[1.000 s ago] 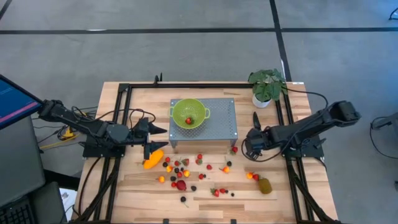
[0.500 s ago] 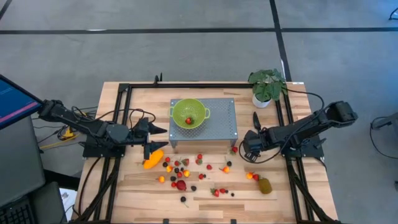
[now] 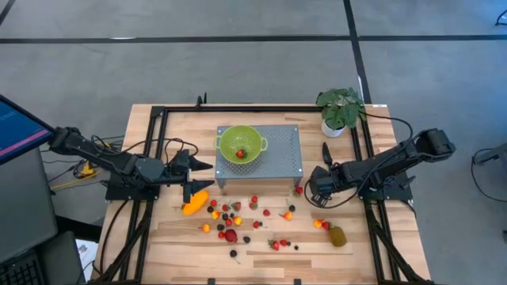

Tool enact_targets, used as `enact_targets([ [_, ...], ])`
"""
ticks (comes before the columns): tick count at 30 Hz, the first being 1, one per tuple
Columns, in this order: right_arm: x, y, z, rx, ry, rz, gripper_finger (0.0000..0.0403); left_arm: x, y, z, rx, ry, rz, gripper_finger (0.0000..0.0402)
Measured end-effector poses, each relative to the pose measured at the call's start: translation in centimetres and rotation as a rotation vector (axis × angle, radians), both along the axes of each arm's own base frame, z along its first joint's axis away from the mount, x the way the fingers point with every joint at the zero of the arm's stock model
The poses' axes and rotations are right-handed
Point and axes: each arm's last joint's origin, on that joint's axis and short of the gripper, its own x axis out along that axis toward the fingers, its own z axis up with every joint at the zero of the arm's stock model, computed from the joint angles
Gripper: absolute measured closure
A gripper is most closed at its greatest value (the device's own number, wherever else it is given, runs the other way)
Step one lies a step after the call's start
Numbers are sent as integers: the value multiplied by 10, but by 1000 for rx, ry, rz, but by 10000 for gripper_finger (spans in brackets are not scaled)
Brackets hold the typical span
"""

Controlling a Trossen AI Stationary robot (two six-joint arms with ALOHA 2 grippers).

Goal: Pick & Place Fruit
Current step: Put the blueberry into the green strainer bowl on the shelf

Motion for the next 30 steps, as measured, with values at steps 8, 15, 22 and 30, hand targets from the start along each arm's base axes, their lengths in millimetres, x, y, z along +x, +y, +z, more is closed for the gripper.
enact_targets([
  [8, 2, 1, 3, 3, 9, 31, 350, 0, 0, 0, 0, 0, 0, 111],
  [15, 20, 5, 29, -3, -16, 113, 350, 0, 0, 0, 0, 0, 0, 111],
  [22, 39, 16, 72, 23, -54, 187, 351, 0, 0, 0, -1, -3, 0, 111],
  [30, 66, 27, 134, 5, -250, 342, 351, 0, 0, 0, -2, -5, 0, 111],
])
